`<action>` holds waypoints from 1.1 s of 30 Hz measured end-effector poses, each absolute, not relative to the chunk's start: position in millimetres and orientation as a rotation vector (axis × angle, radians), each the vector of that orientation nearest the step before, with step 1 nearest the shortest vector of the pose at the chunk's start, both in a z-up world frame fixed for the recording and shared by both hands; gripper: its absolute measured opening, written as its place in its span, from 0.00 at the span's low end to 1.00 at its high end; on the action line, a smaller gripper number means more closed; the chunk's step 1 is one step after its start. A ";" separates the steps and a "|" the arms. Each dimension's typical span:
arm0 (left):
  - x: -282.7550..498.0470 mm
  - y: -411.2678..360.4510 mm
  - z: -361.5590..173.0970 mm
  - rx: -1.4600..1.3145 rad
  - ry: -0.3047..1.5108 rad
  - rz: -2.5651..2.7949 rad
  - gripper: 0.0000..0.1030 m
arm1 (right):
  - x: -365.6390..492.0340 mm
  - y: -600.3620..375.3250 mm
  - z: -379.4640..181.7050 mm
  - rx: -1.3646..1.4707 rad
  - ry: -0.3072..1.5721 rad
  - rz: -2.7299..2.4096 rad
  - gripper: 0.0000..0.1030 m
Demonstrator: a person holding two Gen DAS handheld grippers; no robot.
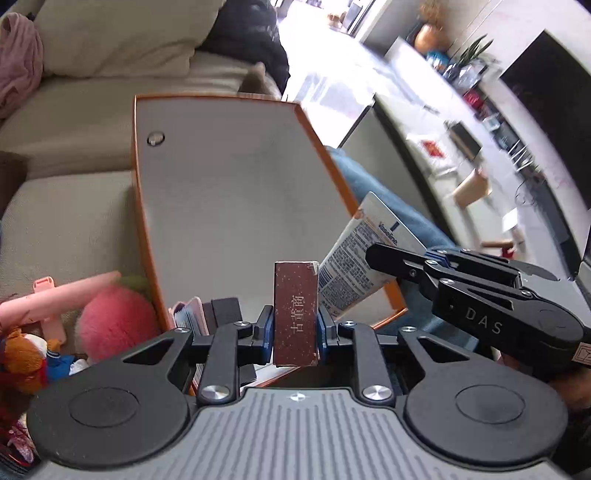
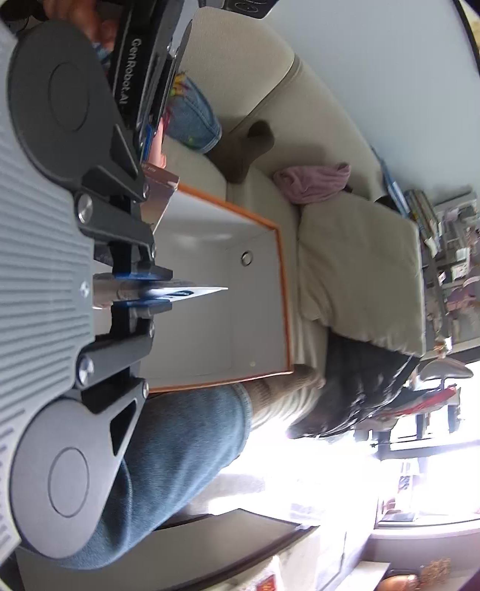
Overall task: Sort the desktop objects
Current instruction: 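Lower the card box and Vaseline tube into the orange shoebox with both grippers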
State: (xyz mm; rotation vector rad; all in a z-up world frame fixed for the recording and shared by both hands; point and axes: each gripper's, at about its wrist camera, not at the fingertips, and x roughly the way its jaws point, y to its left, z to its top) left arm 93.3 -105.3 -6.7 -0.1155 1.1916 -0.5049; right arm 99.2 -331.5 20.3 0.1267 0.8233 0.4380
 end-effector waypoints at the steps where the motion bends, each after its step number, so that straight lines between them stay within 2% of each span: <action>1: 93.9 -108.7 -12.4 -0.098 1.210 -0.495 0.24 | 102.9 -329.1 13.1 0.127 0.840 0.438 0.10; 15: 104.6 -121.7 -47.1 -0.037 1.356 -0.407 0.27 | 117.6 -313.3 -43.5 0.178 1.007 0.471 0.10; 28: 110.6 -102.1 -45.2 -0.154 1.388 -0.459 0.29 | 117.2 -311.5 -49.4 0.213 1.058 0.483 0.10; 33: 109.8 -89.2 -32.6 -0.204 1.341 -0.473 0.29 | 116.8 -309.8 -49.3 0.216 1.075 0.482 0.10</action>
